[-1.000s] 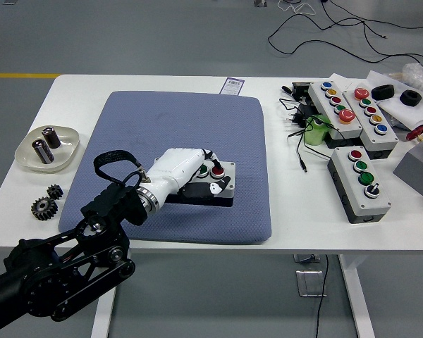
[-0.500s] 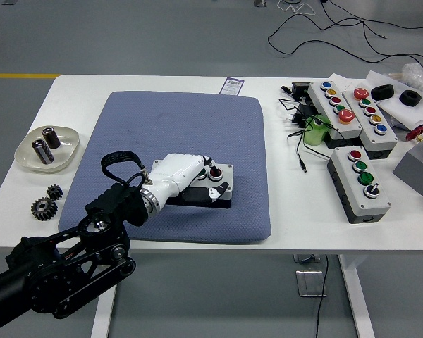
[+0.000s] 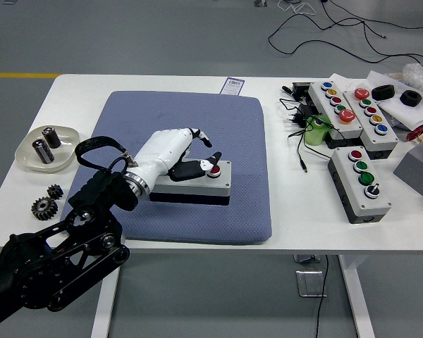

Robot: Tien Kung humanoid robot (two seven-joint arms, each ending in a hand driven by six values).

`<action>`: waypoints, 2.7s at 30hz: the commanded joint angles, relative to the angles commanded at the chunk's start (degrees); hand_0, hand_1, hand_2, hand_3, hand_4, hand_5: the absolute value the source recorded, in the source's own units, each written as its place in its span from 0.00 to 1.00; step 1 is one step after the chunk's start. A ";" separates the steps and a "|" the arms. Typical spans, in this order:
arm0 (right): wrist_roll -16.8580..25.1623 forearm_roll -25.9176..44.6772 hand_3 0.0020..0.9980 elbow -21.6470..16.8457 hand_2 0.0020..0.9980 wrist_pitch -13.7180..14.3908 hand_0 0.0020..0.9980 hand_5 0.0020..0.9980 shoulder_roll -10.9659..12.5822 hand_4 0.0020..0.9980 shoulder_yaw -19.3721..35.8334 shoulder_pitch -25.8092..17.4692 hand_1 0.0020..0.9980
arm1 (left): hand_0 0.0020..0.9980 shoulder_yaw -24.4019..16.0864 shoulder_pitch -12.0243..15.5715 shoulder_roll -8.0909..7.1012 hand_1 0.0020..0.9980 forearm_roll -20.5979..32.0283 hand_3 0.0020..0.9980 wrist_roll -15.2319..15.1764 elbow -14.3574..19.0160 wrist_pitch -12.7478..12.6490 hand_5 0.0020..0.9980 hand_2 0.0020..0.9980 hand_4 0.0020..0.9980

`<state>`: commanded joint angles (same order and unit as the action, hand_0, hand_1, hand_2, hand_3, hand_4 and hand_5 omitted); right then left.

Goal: Pick up the button,place it on the desk,press the button,press the button

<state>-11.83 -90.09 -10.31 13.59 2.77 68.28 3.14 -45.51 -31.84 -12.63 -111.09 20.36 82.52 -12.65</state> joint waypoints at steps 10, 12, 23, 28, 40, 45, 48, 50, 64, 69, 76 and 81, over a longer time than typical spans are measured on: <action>-0.03 -0.23 0.62 0.00 0.68 -0.05 0.67 0.17 -0.08 0.31 0.22 -0.10 0.66 | 0.11 -13.26 2.50 -0.22 0.29 18.90 0.84 -5.99 -3.68 -13.53 0.99 0.38 0.65; -0.06 -0.29 0.62 0.00 0.68 -0.07 0.67 0.17 -0.12 0.31 0.28 -0.14 0.66 | 0.11 -15.91 3.05 -0.21 0.29 23.68 0.84 -6.76 -4.88 -13.12 0.99 0.38 0.65; -0.21 -1.03 0.62 0.00 0.68 -0.19 0.67 0.17 -0.36 0.31 0.77 -0.44 0.66 | 0.41 -31.81 7.66 0.91 0.60 50.80 0.74 -13.69 -13.27 -5.72 1.00 0.67 0.65; -0.25 -1.68 0.62 0.00 0.68 -0.27 0.67 0.17 -0.49 0.31 1.32 -0.67 0.66 | 0.49 -35.40 9.72 0.96 0.62 56.95 0.73 -14.90 -14.59 -2.79 0.99 0.70 0.66; -0.23 -2.20 0.62 0.00 0.68 -0.36 0.67 0.17 -0.53 0.31 1.75 -0.87 0.66 | 0.57 -37.95 13.21 1.26 0.67 57.64 0.74 -16.05 -14.97 -0.23 1.00 0.72 0.65; -0.26 -2.09 0.62 0.00 0.68 -0.37 0.67 0.17 -0.58 0.31 1.57 -0.65 0.66 | 0.57 -37.99 13.09 1.81 0.66 57.33 0.74 -16.56 -15.04 1.37 1.00 0.72 0.65; -0.28 -2.02 0.62 0.00 0.68 -0.39 0.67 0.17 -0.60 0.31 1.52 -0.54 0.66 | 0.57 -38.23 13.21 1.82 0.66 57.16 0.74 -17.02 -14.72 2.43 1.00 0.72 0.65; -0.29 -2.02 0.62 0.00 0.68 -0.40 0.67 0.17 -0.59 0.31 1.40 -0.37 0.66 | 0.57 -38.66 13.42 1.75 0.68 56.64 0.74 -17.11 -14.18 2.77 1.00 0.73 0.65; 0.28 0.84 0.62 0.00 0.68 -0.25 0.67 0.17 -0.25 0.31 -1.70 0.53 0.66 | 0.60 -41.43 15.33 1.72 0.70 52.03 0.74 -19.68 -10.06 5.57 1.00 0.73 0.64; 0.47 1.87 0.62 0.00 0.68 -0.12 0.67 0.17 -0.23 0.31 -2.78 0.78 0.66 | 0.61 -41.31 15.73 1.51 0.72 48.39 0.74 -20.14 -8.10 5.22 1.00 0.74 0.64; 0.72 2.94 0.62 0.00 0.68 0.21 0.67 0.17 -0.27 0.31 -3.83 1.06 0.66 | 0.62 -41.18 16.26 1.58 0.73 43.29 0.74 -20.83 -6.06 4.35 1.00 0.75 0.64; 1.11 4.22 0.62 0.00 0.68 0.43 0.67 0.17 -0.32 0.31 -4.80 1.11 0.66 | 0.63 -40.36 16.23 2.05 0.74 41.11 0.75 -21.43 -4.70 3.74 1.00 0.76 0.64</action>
<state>-10.72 -85.88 -10.31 14.02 2.44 63.48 4.25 -85.87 -15.61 -10.58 -69.98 -1.07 77.81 -8.91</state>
